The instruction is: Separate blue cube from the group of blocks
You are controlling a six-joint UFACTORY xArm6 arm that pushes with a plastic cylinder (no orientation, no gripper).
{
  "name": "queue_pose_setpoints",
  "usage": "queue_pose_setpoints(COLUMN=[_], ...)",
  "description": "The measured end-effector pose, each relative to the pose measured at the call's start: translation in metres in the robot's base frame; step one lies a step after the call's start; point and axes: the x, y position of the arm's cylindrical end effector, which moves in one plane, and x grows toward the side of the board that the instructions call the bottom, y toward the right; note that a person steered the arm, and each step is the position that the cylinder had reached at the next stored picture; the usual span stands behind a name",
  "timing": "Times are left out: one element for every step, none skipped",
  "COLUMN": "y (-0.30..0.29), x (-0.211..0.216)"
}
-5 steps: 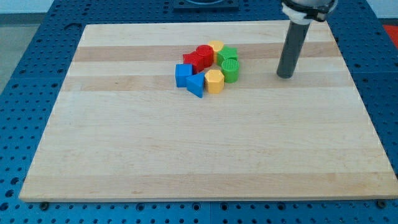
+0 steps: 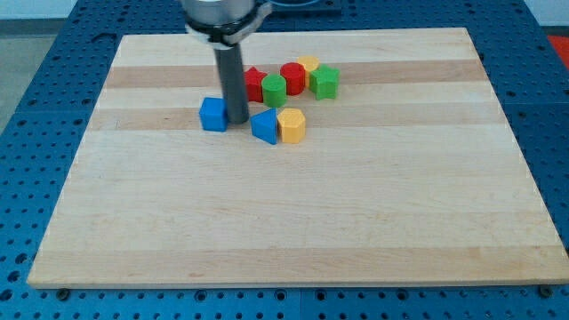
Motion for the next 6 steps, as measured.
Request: queue_pose_setpoints(y=[-0.004,-0.036,-0.083,-0.095,-0.096,-0.122], x=[-0.014,-0.019,-0.005,-0.003,-0.064,-0.057])
